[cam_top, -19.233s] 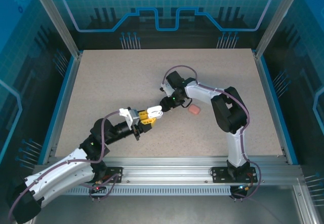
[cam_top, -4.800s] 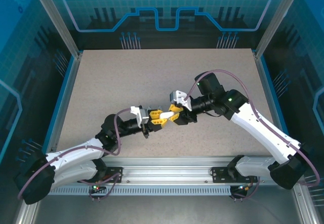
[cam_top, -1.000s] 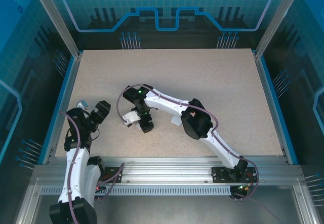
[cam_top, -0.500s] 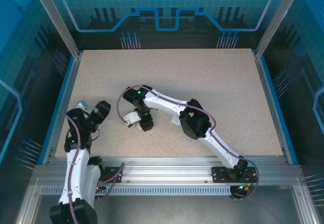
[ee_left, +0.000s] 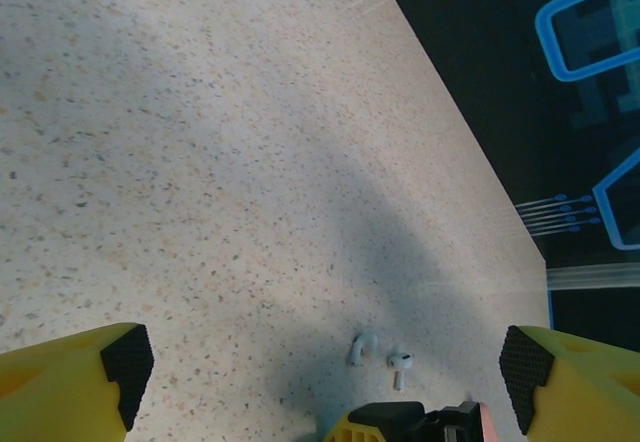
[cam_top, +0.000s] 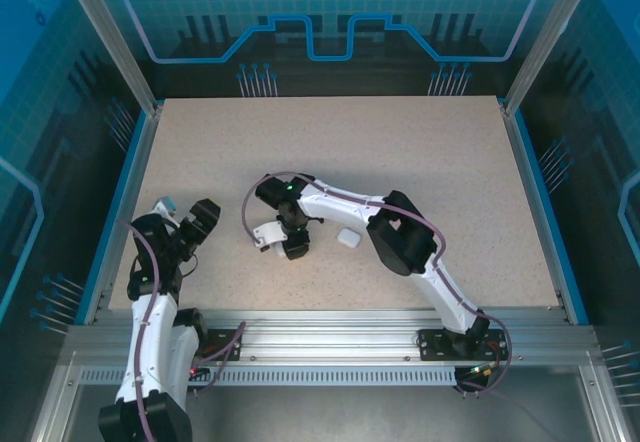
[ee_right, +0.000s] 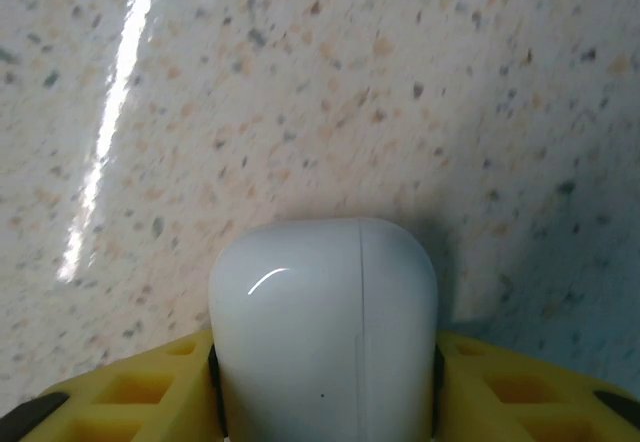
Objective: Insert wireless bluetooth earbuds into charging case
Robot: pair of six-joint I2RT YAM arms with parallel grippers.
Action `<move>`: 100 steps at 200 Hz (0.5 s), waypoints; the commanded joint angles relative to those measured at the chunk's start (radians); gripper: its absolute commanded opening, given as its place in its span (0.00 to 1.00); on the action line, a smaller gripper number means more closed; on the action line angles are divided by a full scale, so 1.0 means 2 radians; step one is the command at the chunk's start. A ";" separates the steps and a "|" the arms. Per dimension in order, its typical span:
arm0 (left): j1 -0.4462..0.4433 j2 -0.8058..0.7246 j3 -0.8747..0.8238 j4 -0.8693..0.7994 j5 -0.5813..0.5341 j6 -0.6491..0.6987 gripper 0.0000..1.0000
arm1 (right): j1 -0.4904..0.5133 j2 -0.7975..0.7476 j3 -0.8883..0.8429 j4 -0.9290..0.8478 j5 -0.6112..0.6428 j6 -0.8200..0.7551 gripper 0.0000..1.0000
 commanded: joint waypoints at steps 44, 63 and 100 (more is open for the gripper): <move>-0.016 0.042 -0.035 0.122 0.127 -0.043 0.88 | -0.050 -0.196 -0.192 0.143 -0.049 0.097 0.49; -0.053 0.069 -0.024 0.130 0.156 -0.038 0.88 | -0.062 -0.246 -0.247 0.176 -0.040 0.127 0.48; -0.127 0.105 -0.015 0.177 0.187 -0.055 0.84 | -0.091 -0.346 -0.344 0.237 -0.045 0.176 0.49</move>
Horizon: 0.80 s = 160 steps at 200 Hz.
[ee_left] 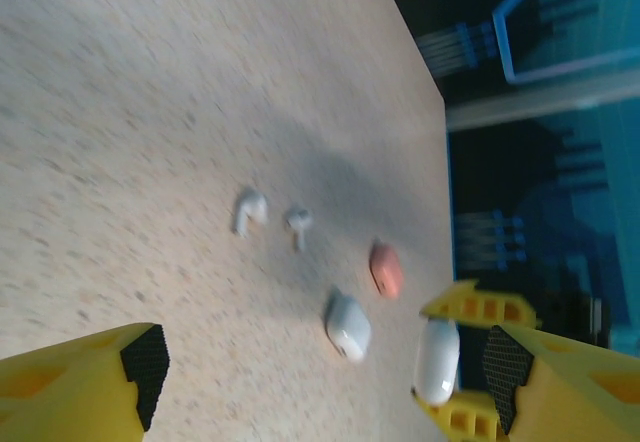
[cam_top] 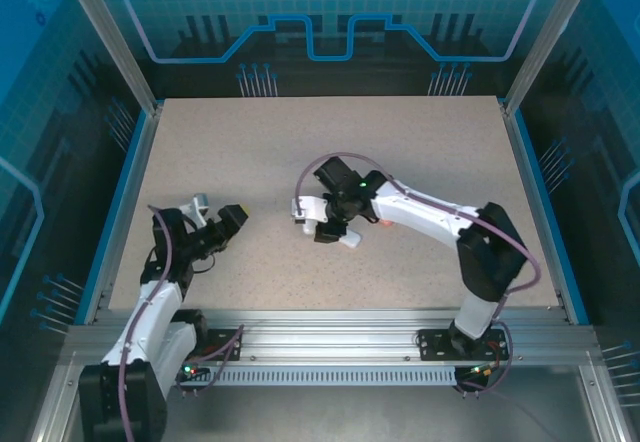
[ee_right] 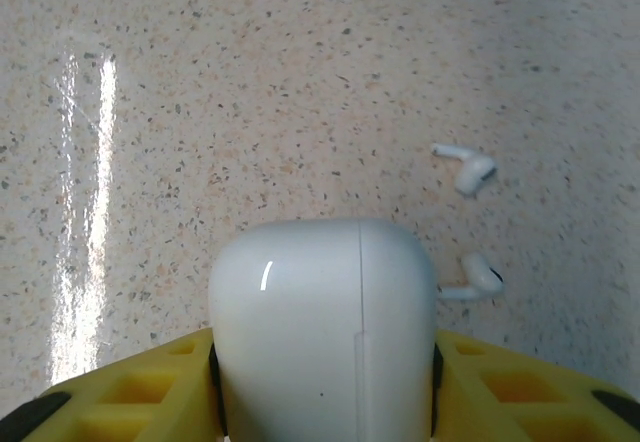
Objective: Insert wireless bluetooth earbuds into charging case
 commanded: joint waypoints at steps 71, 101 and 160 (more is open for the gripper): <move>-0.180 0.090 0.064 0.131 0.058 -0.026 0.80 | -0.030 -0.155 -0.130 0.088 -0.020 0.074 0.49; -0.230 0.144 0.087 0.171 0.058 -0.026 0.78 | -0.029 -0.170 -0.141 0.093 -0.024 0.075 0.49; -0.284 0.225 0.120 0.209 0.056 -0.019 0.71 | -0.028 -0.180 -0.152 0.103 -0.027 0.071 0.49</move>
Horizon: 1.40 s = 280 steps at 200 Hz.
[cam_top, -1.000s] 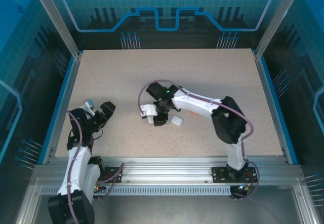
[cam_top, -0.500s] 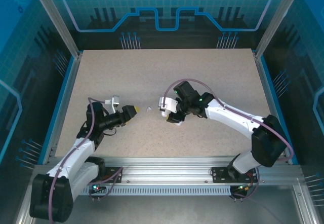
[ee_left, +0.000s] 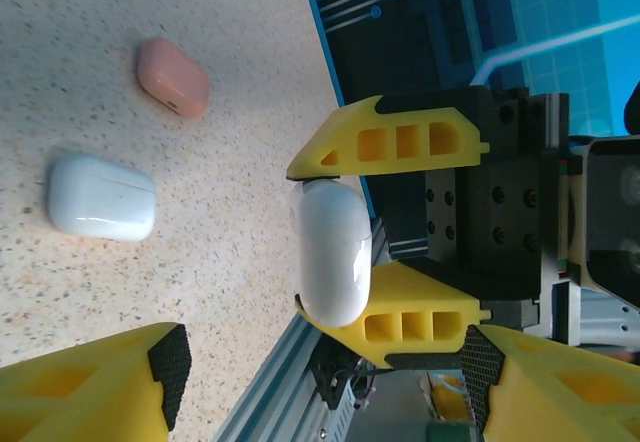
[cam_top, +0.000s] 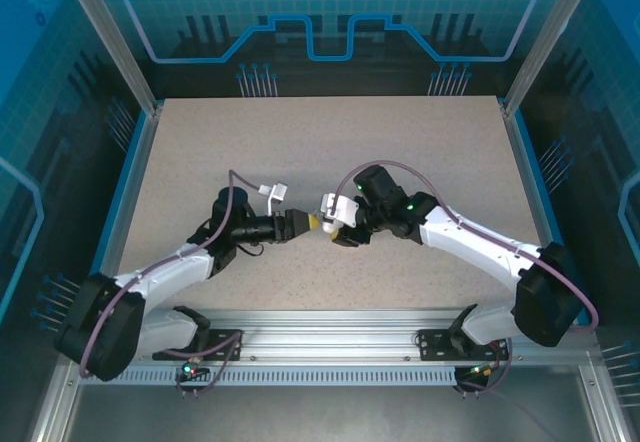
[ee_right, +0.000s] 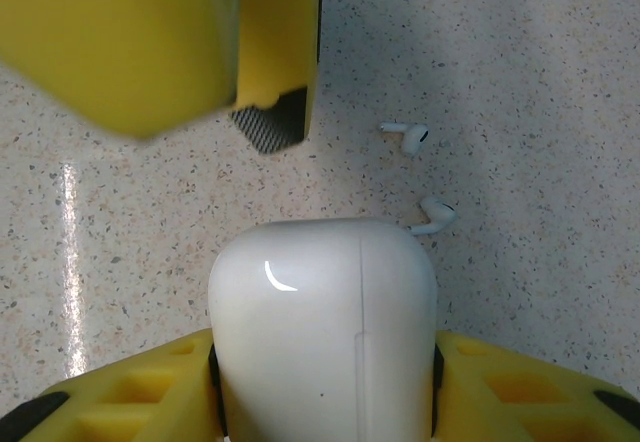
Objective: Insert wireless bluetooth earbuds into charging case
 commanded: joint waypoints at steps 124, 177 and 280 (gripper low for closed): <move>-0.043 0.071 0.063 0.001 0.003 0.040 0.38 | 0.011 0.003 0.014 0.012 -0.010 0.013 0.49; -0.044 0.076 0.067 0.001 0.002 0.046 0.32 | 0.015 0.005 0.017 0.008 -0.009 0.021 0.50; -0.044 -0.024 0.063 -0.064 -0.070 0.179 0.13 | -0.032 -0.165 -0.046 0.039 -0.057 0.118 1.00</move>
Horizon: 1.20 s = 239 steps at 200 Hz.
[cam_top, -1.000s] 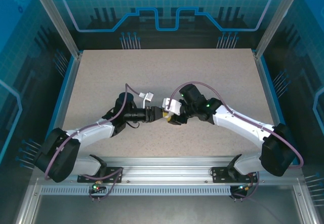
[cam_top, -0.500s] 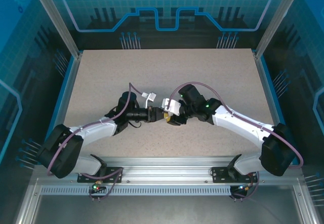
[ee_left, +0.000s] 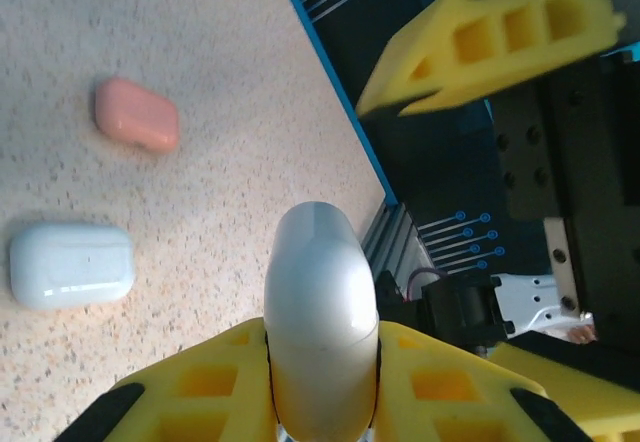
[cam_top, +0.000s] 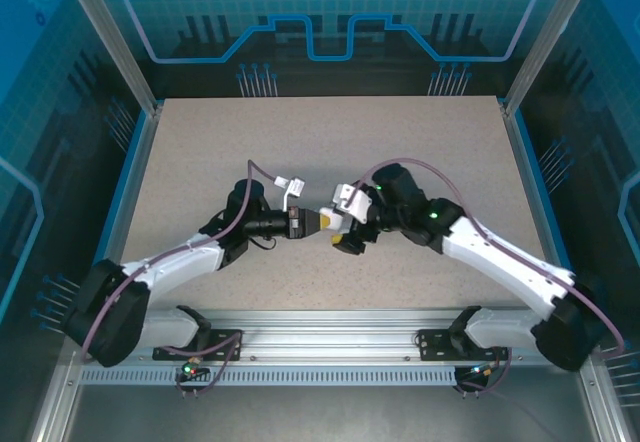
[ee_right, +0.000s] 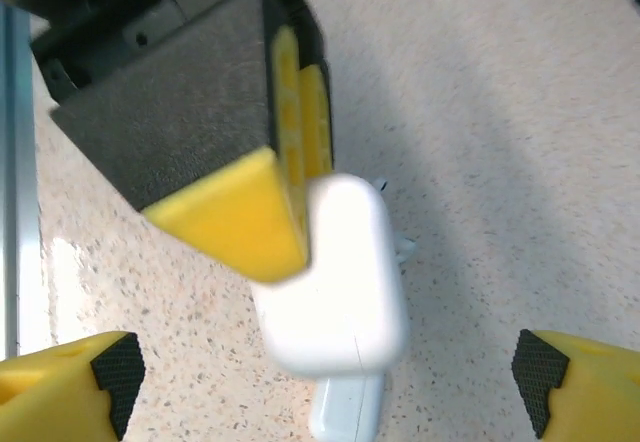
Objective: Insert wireless bluetooth earbuds into charging case
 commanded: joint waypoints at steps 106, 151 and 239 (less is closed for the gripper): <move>-0.003 -0.141 -0.002 -0.036 -0.020 0.299 0.14 | -0.043 -0.119 -0.076 0.104 -0.074 0.099 1.00; -0.004 -0.151 -0.002 -0.041 -0.007 0.318 0.12 | -0.025 -0.078 -0.029 0.105 -0.083 0.049 0.96; -0.003 -0.158 -0.002 -0.049 -0.014 0.330 0.11 | -0.020 0.008 0.055 0.074 -0.115 0.012 0.82</move>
